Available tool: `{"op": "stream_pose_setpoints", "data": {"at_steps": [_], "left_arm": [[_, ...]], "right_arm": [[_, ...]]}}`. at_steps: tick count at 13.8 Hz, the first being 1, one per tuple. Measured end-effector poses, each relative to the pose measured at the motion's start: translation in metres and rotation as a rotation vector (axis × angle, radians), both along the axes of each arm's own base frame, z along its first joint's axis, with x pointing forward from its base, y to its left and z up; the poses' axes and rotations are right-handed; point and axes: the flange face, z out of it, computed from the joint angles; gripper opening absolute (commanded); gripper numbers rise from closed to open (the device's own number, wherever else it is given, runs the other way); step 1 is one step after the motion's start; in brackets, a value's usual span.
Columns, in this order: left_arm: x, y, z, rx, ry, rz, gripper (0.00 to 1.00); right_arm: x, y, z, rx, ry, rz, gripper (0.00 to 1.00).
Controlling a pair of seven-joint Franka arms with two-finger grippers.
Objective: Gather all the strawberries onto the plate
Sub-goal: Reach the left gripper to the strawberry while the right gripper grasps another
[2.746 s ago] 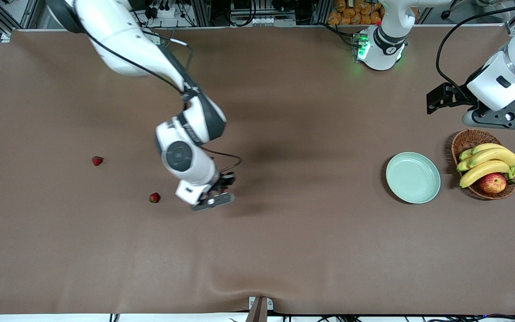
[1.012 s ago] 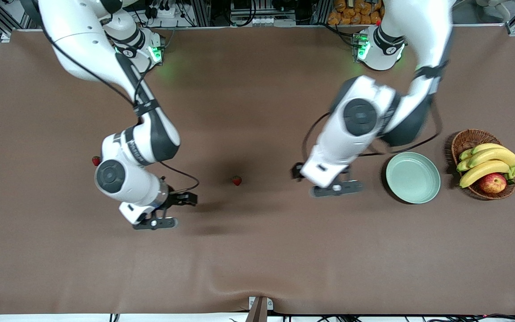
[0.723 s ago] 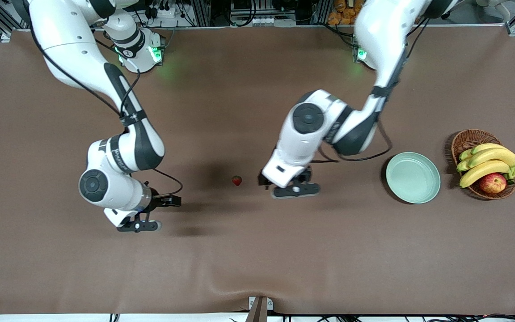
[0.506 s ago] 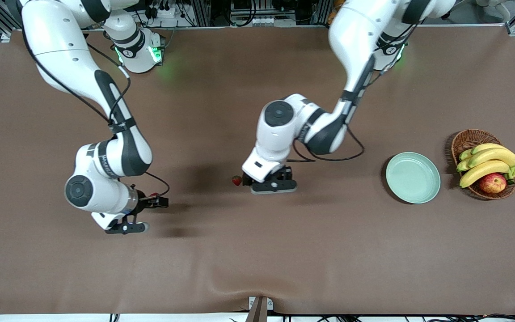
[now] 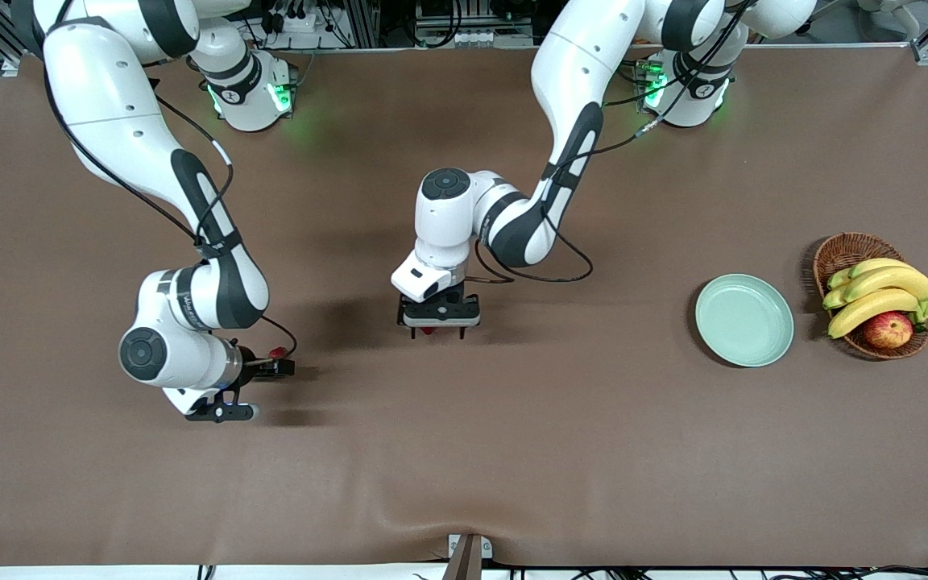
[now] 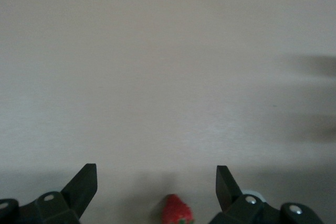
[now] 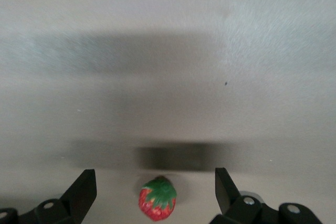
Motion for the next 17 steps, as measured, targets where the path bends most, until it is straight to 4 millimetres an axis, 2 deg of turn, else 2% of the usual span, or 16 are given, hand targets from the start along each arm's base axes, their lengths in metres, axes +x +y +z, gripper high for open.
{"op": "stream_pose_setpoints", "data": {"at_steps": [2, 5, 11, 16, 17], "left_arm": [[-0.005, -0.005, -0.014, -0.007, -0.009, -0.018, 1.00], [-0.017, -0.012, -0.033, 0.024, -0.018, -0.044, 1.00], [-0.045, -0.031, -0.046, 0.050, -0.033, -0.078, 1.00], [-0.045, -0.027, -0.058, 0.069, -0.029, -0.076, 1.00], [-0.045, -0.027, -0.060, 0.071, -0.028, -0.076, 1.00]], "right_arm": [[-0.005, 0.000, -0.012, -0.004, 0.016, 0.000, 0.86], [-0.007, 0.001, -0.014, -0.004, 0.023, 0.000, 0.66], [-0.007, 0.004, -0.013, -0.005, 0.023, 0.003, 0.32], [-0.008, 0.004, -0.012, -0.004, 0.024, 0.004, 0.16], [-0.008, 0.004, -0.012, -0.004, 0.026, 0.005, 0.16]]}}
